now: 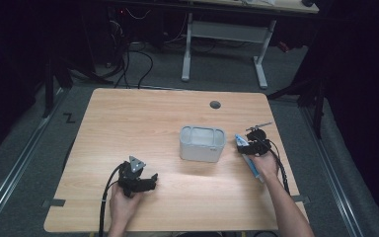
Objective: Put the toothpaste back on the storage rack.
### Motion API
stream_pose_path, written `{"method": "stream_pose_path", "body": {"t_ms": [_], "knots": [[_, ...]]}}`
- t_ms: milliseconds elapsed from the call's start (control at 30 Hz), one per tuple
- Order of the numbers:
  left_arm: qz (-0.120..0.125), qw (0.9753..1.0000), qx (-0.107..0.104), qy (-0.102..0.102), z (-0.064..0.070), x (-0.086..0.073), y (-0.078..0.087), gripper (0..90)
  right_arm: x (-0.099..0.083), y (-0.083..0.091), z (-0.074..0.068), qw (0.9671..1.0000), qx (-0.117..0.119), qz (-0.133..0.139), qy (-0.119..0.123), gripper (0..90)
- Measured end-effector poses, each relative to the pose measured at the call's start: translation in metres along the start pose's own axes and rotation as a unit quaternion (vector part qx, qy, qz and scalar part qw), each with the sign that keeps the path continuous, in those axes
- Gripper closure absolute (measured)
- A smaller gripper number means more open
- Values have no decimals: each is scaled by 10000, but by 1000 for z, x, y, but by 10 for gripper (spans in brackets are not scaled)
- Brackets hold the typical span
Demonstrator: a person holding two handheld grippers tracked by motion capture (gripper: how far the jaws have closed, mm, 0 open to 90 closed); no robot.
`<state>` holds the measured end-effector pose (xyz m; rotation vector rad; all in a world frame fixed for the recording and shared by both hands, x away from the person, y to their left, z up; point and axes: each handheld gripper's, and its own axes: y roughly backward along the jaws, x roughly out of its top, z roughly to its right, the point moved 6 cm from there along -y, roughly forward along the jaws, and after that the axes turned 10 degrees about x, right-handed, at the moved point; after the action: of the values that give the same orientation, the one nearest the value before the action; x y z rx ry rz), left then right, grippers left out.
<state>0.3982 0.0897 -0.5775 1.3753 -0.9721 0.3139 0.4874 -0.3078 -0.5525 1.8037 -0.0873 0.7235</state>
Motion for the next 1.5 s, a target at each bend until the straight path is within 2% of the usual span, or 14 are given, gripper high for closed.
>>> {"method": "stream_pose_path", "body": {"t_ms": [233,267,367,533,733,967,1500], "knots": [[1,10000,2,2,0,0,0,165,3,1,-2,9997,21,-241,45,608],[1,10000,2,2,0,0,0,165,4,1,-5,9994,-6,-295,152,648],[1,10000,1,3,0,0,0,166,5,1,-7,9990,-25,-387,234,684],[1,10000,-1,3,0,0,0,166,5,2,-7,9989,47,-402,228,695],[2,10000,-1,4,0,0,0,166,6,9,-7,9994,153,-264,150,699],[2,10000,-1,3,0,0,0,166,7,22,-10,9992,316,-95,227,704],[5,10000,-12,-2,0,0,0,166,0,62,-13,9980,461,370,220,707]]}}
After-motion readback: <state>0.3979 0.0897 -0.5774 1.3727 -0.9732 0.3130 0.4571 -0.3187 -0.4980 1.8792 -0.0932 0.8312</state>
